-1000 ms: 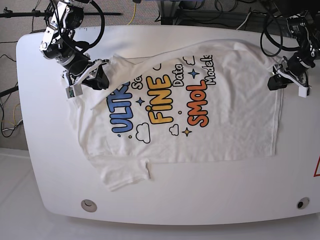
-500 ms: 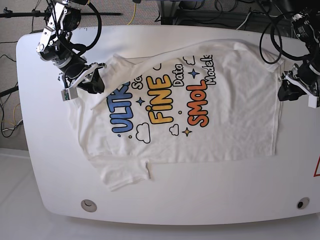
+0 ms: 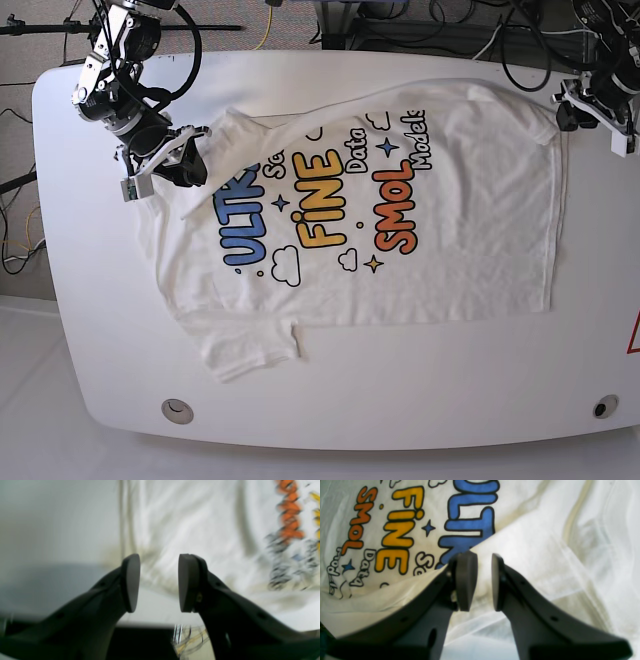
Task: Fold the T-shirt properly
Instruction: 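Raise both open grippers slightly above the shirt's shoulders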
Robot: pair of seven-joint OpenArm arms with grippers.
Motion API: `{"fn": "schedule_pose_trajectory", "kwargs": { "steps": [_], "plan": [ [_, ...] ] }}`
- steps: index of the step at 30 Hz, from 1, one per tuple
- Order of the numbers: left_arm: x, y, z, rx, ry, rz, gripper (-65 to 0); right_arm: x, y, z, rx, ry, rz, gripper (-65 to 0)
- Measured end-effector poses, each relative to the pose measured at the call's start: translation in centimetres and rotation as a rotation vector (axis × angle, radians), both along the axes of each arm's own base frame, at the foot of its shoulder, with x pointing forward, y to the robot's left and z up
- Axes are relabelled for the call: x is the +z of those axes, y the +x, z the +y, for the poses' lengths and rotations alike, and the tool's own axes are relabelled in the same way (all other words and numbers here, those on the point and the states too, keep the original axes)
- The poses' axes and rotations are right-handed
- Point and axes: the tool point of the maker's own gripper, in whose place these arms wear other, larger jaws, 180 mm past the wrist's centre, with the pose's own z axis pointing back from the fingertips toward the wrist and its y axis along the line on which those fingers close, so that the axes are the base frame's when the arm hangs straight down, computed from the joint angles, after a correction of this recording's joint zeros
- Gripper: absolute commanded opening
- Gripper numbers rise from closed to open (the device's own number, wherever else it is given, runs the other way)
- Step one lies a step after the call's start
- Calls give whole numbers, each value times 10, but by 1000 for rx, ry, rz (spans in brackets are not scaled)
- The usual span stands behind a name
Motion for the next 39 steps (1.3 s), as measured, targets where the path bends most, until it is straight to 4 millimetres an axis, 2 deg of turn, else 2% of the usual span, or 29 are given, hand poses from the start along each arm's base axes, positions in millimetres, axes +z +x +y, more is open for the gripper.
{"fn": "schedule_pose_trajectory", "kwargs": {
  "steps": [3, 8, 14, 20, 26, 34, 39],
  "plan": [
    [-5, -5, 2, 7, 18, 32, -353, 0, 0, 0, -1, -2, 1, -514],
    [-7, -1, 4, 22, 49, 25, -318, -1, 0, 0, 0, -2, 2, -514],
    [-19, -6, -6, 7, 58, 69, -315, -1, -1, -1, 1, -5, 4, -513],
    [-16, 17, -26, -48, 37, -14, -315, -1, -1, -1, 0, -4, 5, -513],
    [-19, 22, -39, -74, 15, -24, -315, -2, -3, -3, 3, -11, 10, -513],
    [-11, 38, -39, -75, 18, -71, -315, -4, -5, -5, 11, -25, 27, -513],
    [-14, 30, -37, -69, 22, -45, -317, -4, -5, -6, 10, -25, 27, -513]
  ]
}}
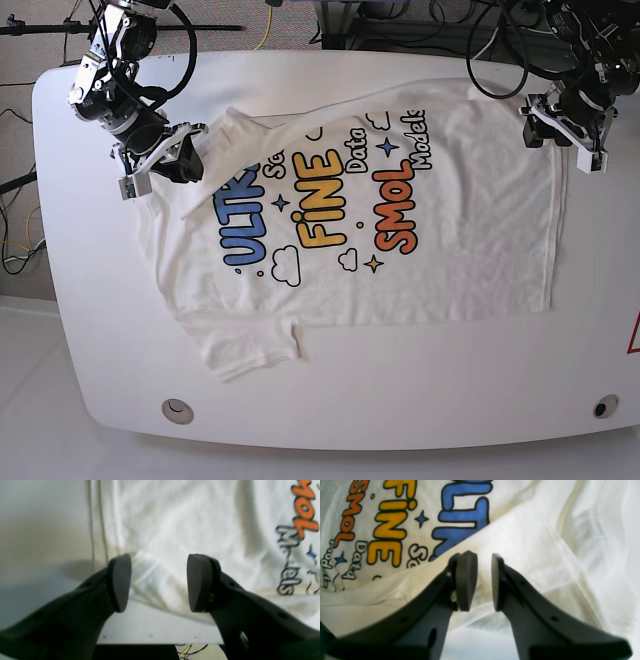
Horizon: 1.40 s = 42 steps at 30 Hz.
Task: Fold the T-shirt properly
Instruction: 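Raise both open grippers slightly above the shirt's shoulders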
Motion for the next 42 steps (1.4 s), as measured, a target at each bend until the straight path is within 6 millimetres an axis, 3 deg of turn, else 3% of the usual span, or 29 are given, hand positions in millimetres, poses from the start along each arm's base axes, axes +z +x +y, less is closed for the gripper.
{"fn": "schedule_pose_trajectory", "kwargs": {
  "steps": [12, 25, 42],
  "plan": [
    [3, -9, 17, 43, 25, 6, -315, 0, 0, 0, 0, 0, 1, -513],
    [3, -7, 16, 44, 22, 0, -315, 0, 0, 0, -2, 3, 0, -513],
    [-27, -19, 14, 76, -51, 72, -315, 0, 0, 0, -2, 2, 1, -513]
  ]
}}
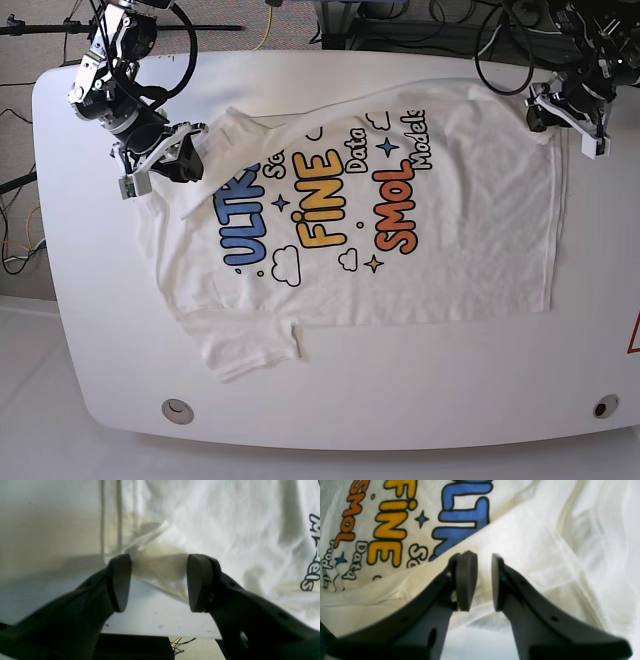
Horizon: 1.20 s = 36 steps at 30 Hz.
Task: Fold the T-shirt properly
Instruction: 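Raise both open grippers slightly above the shirt's shoulders, then lower the left gripper and close it on the shirt's shoulder corner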
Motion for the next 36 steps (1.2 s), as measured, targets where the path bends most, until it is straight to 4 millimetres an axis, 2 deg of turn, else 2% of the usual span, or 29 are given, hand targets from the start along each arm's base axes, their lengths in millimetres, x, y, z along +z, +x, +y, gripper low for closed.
{"fn": "schedule_pose_trajectory", "kwargs": {
  "steps": [12, 19, 36],
  "plan": [
    [4, 9, 0, -2, -1, -19, -317, 0, 0, 0, 0, 0, 0, -513],
    [7, 23, -10, -36, -13, -48, -317, 0, 0, 0, 0, 1, -1, -513],
    [6, 21, -10, -33, -11, -41, -318, 0, 0, 0, 0, 0, 0, -513]
  ]
}}
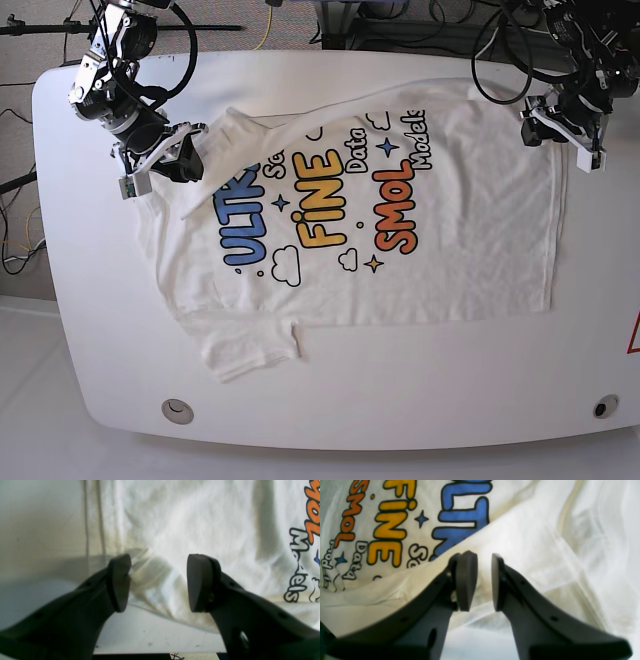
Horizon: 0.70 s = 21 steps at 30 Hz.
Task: Fold the T-shirt properly
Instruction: 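Lower the left gripper and close it on the shirt's shoulder corner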
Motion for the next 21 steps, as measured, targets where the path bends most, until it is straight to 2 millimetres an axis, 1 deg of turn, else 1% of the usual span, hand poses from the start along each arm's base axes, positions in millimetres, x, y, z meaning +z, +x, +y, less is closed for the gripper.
{"fn": "schedule_pose_trajectory", "kwargs": {
  "steps": [5, 7, 9, 12, 15, 16, 21],
  "plan": [
    [0, 0, 0, 0, -1, -1, -320, 0, 0, 0, 0, 0, 0, -513],
    [0, 0, 0, 0, 0, 0, -332, 0, 0, 0, 0, 0, 0, -513],
    [0, 0, 0, 0, -1, -1, -370, 0, 0, 0, 0, 0, 0, -513],
    [0, 1, 0, 2, 0, -8, -474, 0, 0, 0, 0, 1, -1, -513],
    [2, 4, 1, 9, 2, -35, -619, 0, 0, 0, 0, 0, 0, -513],
    [3, 4, 2, 11, 4, -41, -650, 0, 0, 0, 0, 0, -1, -513],
    [0, -1, 2, 11, 5, -28, -640, 0, 0, 0, 0, 1, 0, -513]
  ]
}}
